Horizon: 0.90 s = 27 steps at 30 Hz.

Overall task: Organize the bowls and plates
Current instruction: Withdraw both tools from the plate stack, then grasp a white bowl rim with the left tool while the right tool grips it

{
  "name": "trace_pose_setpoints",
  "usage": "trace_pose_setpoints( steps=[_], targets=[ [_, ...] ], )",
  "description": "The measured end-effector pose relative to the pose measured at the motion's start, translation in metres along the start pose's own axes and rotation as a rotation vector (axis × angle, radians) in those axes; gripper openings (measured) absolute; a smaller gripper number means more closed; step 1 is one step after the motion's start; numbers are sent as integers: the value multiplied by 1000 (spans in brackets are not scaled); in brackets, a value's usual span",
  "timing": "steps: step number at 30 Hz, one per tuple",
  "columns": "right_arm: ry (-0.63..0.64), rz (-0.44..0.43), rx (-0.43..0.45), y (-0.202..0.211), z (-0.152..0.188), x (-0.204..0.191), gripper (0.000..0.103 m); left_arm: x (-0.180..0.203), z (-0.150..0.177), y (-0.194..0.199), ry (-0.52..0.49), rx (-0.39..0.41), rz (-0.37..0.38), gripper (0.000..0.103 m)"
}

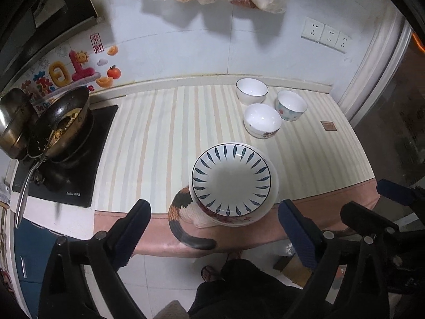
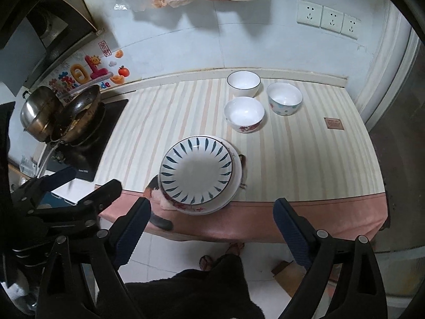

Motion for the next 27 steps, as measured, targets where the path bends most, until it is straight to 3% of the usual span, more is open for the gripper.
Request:
trace_pose_setpoints(
  steps=[4,9,14,18,21,22,25,27],
  targets=[
    [-6,-20,19,6,-2,3,96,4,-7,-2,-2,23,14,99],
    [-40,-87,37,-6,-25,19,96,9,-38,-17,-6,70,22,99],
    [-75,-66,20,-59,-69,63,96,12,-87,-70,30,38,23,99],
    [-131,-110,-27,-119,-108,98,96,16,-128,-130,40,-16,14,97],
    [-154,-111,-80,-175,-135,121,95,19,-151,-182,77,-85,37,80],
    [-167,-121,-102,-194,-142,127,93,19,-157,-203,94,-115,38,67],
    [-188,-157,-180,-251,-159,137,85,19,-162,-254,123,-207,53,52],
    [-189,-185,-239,-287,-164,138,76,18,-159,-291,145,-283,62,48]
  ],
)
Point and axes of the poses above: each gripper's, at about its wrist camera, not at the fingertips, and y roughly against the way its jaws point, x to its right, z to its underside, the point moved 9 cm from there along -y, roughly the way its jaws point, and after that the axes turned 7 degrees about z, right-handed, at the moved point
